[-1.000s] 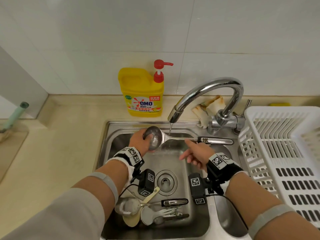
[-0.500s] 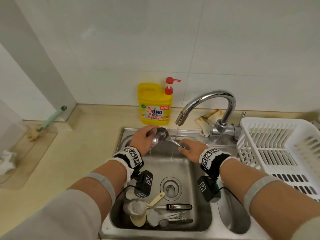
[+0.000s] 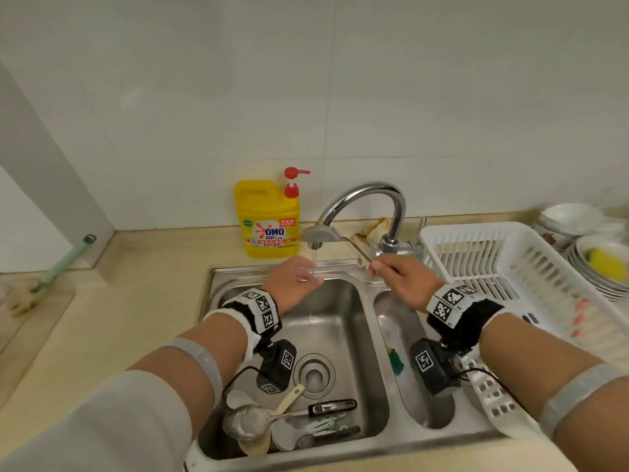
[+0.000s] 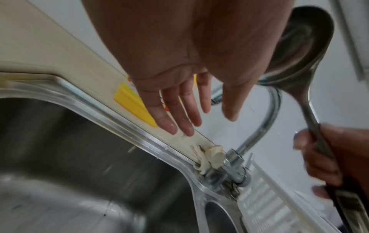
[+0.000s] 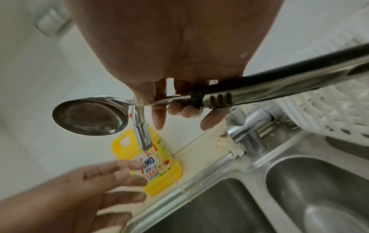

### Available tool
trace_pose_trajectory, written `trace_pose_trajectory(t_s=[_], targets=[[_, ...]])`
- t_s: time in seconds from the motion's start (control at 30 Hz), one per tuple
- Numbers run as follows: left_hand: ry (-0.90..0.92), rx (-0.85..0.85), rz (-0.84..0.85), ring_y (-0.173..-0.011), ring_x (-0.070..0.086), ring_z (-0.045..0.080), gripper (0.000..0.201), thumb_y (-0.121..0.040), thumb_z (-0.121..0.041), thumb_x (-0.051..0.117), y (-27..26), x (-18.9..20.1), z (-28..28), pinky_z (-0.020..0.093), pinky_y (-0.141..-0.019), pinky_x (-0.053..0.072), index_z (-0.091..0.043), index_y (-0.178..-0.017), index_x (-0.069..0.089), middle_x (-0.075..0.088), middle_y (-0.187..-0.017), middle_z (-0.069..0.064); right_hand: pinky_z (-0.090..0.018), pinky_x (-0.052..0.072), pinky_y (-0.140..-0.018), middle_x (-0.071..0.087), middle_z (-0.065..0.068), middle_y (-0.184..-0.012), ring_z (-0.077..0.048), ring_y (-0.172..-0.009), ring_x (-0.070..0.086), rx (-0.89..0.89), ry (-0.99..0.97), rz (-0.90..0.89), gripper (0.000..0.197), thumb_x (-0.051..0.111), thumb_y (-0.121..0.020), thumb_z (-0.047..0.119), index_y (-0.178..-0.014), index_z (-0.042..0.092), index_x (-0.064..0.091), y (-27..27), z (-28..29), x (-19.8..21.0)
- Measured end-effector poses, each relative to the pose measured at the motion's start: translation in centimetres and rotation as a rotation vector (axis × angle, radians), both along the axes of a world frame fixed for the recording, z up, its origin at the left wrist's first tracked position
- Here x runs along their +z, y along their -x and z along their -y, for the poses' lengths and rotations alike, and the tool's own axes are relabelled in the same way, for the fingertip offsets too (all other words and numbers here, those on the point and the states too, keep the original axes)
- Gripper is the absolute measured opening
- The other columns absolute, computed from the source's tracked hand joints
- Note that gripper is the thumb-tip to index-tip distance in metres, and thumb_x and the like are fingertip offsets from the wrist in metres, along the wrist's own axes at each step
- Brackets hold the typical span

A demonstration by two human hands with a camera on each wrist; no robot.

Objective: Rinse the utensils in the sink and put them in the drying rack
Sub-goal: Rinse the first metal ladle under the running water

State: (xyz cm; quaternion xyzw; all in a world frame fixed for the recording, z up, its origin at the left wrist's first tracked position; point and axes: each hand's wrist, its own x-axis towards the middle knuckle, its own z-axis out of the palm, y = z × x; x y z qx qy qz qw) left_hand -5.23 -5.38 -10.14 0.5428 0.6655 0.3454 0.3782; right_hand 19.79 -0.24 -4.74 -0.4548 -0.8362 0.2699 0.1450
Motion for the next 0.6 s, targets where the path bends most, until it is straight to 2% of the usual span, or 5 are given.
trace_pose_trajectory(t_s=[0.13, 0.37, 0.43, 0.5, 0.6], targets=[[0.025, -0.170, -0.148, -0.099, 0.064, 0.012, 0.017, -0.093, -0.030, 0.064, -4.2, 0.9, -1.2, 0.026, -0.082, 0.048, -0.022, -0.108, 0.068, 0.067, -0.105, -0.006, -0.046, 0.056, -0.076, 0.064, -0.008, -0.083, -0.027, -0.077, 0.064, -0.133, -0.063, -0.067, 0.029, 0.046, -0.104, 0.031, -0.093, 0.011, 0.066, -4.2, 0.0, 2.9], [-0.033, -0.312, -0.246, -0.103, 0.061, 0.011, 0.014, -0.095, -0.030, 0.060, -11.6, 2.8, -4.5, 0.024, -0.087, 0.044, -0.024, -0.106, 0.066, 0.067, -0.109, -0.007, -0.048, 0.062, -0.075, 0.055, -0.010, -0.073, -0.024, -0.068, 0.062, -0.502, 0.062, -0.250, 0.022, 0.054, -0.101, 0.020, -0.108, 0.000, 0.062, -13.4, -2.7, 4.0], [-0.056, -0.339, -0.302, -0.103, 0.062, 0.013, 0.014, -0.095, -0.029, 0.059, -13.6, 3.3, -5.4, 0.025, -0.089, 0.045, -0.024, -0.106, 0.066, 0.067, -0.109, -0.006, -0.042, 0.059, -0.072, 0.059, -0.011, -0.077, -0.031, -0.072, 0.064, -0.569, 0.075, -0.178, 0.020, 0.054, -0.100, 0.021, -0.101, 0.002, 0.061, -15.8, -3.5, 3.3], [-0.056, -0.341, -0.342, -0.102, 0.061, 0.012, 0.019, -0.095, -0.028, 0.058, -15.5, 3.5, -6.1, 0.025, -0.089, 0.046, -0.021, -0.111, 0.066, 0.066, -0.111, -0.005, -0.027, 0.046, -0.061, 0.064, -0.008, -0.082, -0.026, -0.074, 0.063, -0.588, 0.158, -0.051, 0.020, 0.056, -0.099, 0.023, -0.093, 0.005, 0.062, -18.0, -4.1, 2.3], [-0.031, -0.330, -0.374, -0.103, 0.061, 0.012, 0.020, -0.095, -0.030, 0.057, -17.8, 3.0, -7.1, 0.024, -0.087, 0.044, -0.023, -0.111, 0.066, 0.066, -0.111, -0.007, -0.022, 0.041, -0.055, 0.072, -0.003, -0.089, -0.014, -0.073, 0.064, -0.568, 0.367, 0.056, 0.016, 0.064, -0.094, 0.021, -0.084, 0.012, 0.074, -20.6, -5.1, 0.1]])
